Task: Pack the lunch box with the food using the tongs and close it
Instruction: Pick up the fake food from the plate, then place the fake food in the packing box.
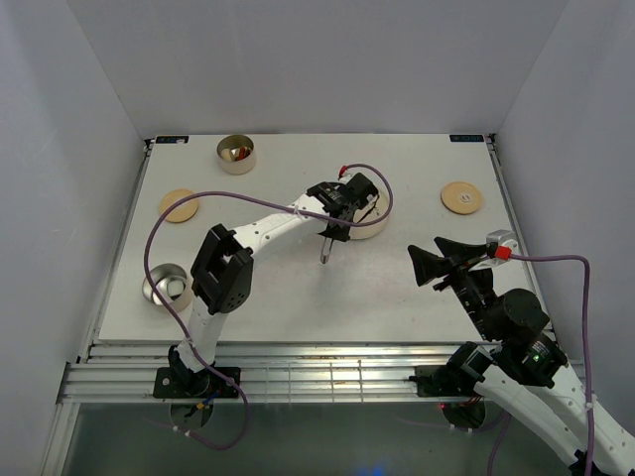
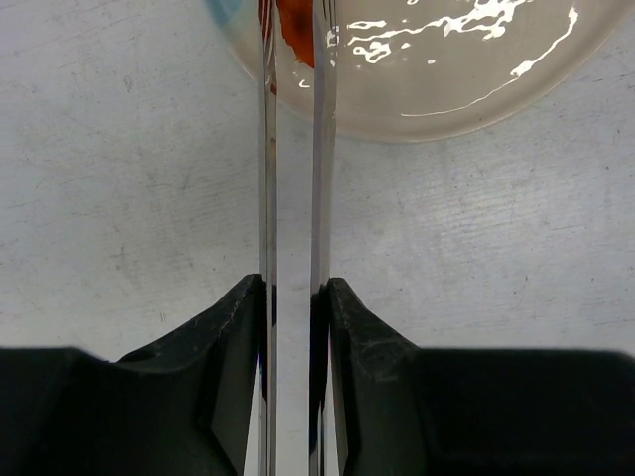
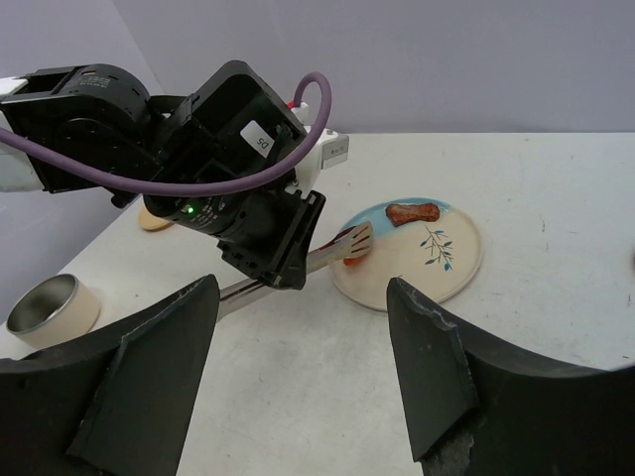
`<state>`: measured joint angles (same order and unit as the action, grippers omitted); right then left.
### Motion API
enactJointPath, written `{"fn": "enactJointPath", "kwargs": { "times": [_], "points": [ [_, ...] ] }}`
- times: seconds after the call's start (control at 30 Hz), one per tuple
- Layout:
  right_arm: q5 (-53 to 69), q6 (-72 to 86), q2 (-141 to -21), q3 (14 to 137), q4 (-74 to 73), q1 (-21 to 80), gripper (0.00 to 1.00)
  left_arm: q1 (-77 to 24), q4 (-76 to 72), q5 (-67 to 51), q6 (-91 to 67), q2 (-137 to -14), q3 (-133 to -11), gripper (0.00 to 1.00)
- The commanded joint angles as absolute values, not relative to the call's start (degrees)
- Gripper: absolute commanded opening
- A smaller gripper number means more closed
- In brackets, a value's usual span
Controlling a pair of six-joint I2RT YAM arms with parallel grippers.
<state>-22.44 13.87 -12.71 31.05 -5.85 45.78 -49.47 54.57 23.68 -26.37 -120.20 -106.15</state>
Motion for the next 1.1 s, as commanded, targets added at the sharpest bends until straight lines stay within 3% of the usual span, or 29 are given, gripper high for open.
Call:
{"fn": "enactJointPath", "kwargs": {
  "times": [0.0,0.67,0.93,1.07],
  "points": [
    [-23.8,13.1,-12.3,31.5,-3.6,46.0,0.74,-49.6,54.8,26.1,-27.4,-114.6,-108.4,0.01],
    [-24.4,13.0,-12.3,31.3,-3.5,46.0,0.74,-47.5,58.3,29.5,-37.3,-106.9,-107.4,0.0],
    [-25.1,12.8,-13.3,31.4,-3.4,46.0,0.74,-38.1,66.9,33.2,-54.8,-96.7,-100.6,0.0],
    [-24.8,12.8,-13.5,31.2,-3.1,46.0,0.74,-35.8,79.4,40.4,-67.4,-92.4,-98.4,0.0]
  ]
}}
